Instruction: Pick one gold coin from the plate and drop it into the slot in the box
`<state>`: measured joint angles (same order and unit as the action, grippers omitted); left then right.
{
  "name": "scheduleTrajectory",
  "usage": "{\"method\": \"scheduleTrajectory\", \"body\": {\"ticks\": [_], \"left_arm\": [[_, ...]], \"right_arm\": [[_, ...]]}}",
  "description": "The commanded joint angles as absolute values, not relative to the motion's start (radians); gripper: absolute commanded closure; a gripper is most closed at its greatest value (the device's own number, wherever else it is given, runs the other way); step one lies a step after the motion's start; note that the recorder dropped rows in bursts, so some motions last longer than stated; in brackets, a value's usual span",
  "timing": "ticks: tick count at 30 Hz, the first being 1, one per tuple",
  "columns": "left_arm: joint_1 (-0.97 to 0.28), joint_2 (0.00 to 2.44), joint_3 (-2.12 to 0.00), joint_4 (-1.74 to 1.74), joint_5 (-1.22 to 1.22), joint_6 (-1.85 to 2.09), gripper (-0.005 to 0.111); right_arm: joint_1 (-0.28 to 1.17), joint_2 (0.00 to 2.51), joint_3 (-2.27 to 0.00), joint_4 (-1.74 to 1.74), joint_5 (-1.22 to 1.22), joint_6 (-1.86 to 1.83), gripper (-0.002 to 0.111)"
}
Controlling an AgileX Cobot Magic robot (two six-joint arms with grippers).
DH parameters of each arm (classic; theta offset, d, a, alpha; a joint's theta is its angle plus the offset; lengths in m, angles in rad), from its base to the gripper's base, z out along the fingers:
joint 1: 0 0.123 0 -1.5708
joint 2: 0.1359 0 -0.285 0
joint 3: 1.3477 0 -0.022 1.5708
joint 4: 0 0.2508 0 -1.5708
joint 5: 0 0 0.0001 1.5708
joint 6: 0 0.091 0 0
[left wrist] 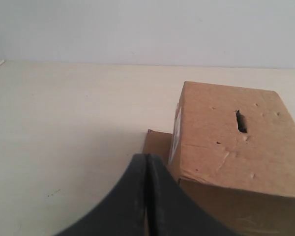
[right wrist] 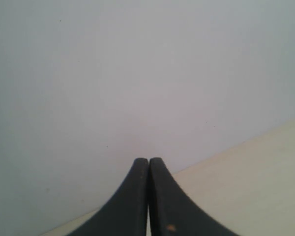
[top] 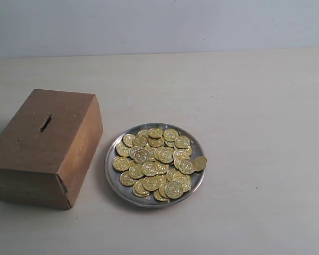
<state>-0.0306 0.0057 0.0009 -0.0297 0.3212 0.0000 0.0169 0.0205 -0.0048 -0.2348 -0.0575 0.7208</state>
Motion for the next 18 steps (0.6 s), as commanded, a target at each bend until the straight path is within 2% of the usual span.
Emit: {"method": "scheduleTrajectory", "body": {"ticks": [1,18], "left_arm": [[-0.031,0.0,0.0,-0.086,0.338,-0.007,0.106],[-0.031,0.0,0.0,-0.117,0.348,0.045,0.106]], "right_arm": [[0.012,0.016,0.0,-0.237,-0.074,0.72,0.108],[0.012,0.016,0.0,-0.237,-0.074,0.72,0.108]]}}
